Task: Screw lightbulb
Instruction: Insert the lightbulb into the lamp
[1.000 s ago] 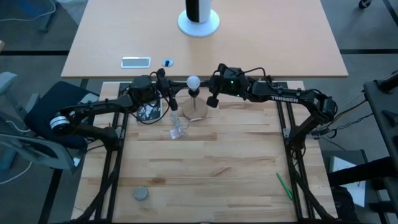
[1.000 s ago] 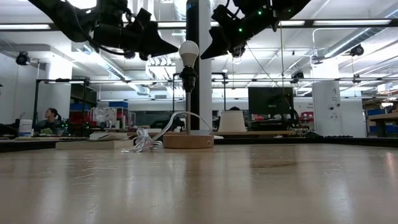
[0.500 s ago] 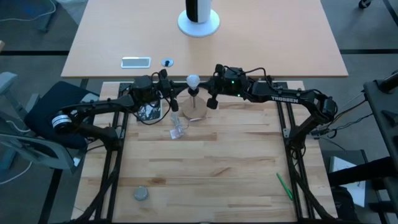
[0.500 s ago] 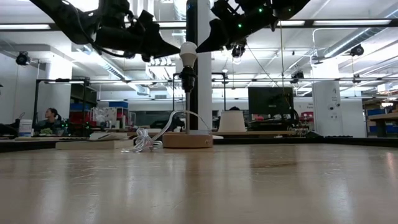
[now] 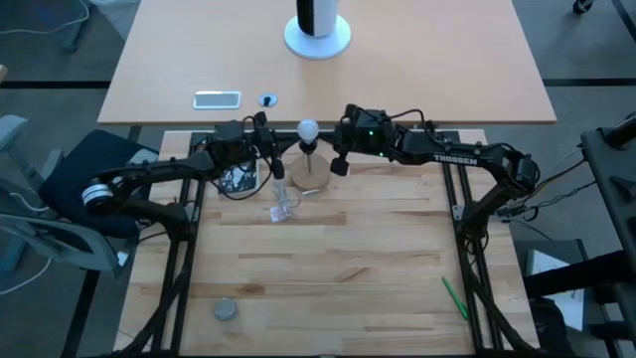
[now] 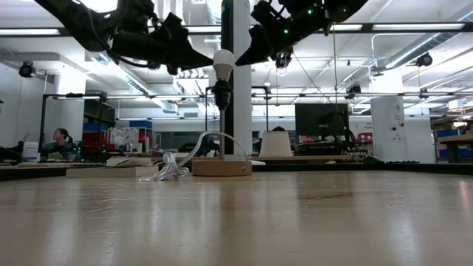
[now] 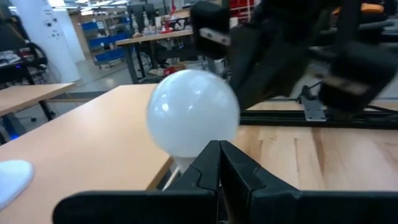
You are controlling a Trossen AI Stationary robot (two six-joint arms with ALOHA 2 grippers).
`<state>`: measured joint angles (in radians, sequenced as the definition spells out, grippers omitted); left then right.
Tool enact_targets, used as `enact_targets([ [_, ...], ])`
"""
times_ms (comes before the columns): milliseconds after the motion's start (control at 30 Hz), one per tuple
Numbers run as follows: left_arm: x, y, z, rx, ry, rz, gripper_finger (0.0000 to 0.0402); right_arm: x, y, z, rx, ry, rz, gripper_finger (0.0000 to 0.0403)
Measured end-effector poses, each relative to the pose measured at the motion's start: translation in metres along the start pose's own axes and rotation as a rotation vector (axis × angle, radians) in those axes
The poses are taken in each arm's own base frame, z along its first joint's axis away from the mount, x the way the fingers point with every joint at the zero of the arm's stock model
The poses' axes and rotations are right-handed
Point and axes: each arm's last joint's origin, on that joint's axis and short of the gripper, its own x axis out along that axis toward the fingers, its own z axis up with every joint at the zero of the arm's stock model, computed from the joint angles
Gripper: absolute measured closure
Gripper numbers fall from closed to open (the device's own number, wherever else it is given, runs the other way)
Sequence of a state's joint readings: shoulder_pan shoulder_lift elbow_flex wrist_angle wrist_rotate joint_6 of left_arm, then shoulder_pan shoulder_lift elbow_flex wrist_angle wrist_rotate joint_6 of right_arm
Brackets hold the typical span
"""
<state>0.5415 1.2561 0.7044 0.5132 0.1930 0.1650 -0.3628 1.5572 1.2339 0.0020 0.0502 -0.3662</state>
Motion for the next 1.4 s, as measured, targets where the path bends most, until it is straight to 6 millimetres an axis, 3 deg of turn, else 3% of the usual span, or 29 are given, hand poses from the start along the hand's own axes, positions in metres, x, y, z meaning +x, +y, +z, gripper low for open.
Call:
enact_targets([
  [333,-0.002,0.001,0.004,0.016,-0.011,0.03,0.0401,0.006,-0.016,-0.006,0.007,-0.031,-0.032,0.0403],
  [1067,-0.003,0.003,-0.002,0.004,0.061,0.121,0.0401,0.009,-0.005,-0.002,0.009,-0.078,0.072,0.0403],
  [1400,-0.008,0.001,0.004,-0.003,0.04,0.087,0.0401,0.009,-0.01,-0.007,0.009,-0.004,-0.03,0.0403],
])
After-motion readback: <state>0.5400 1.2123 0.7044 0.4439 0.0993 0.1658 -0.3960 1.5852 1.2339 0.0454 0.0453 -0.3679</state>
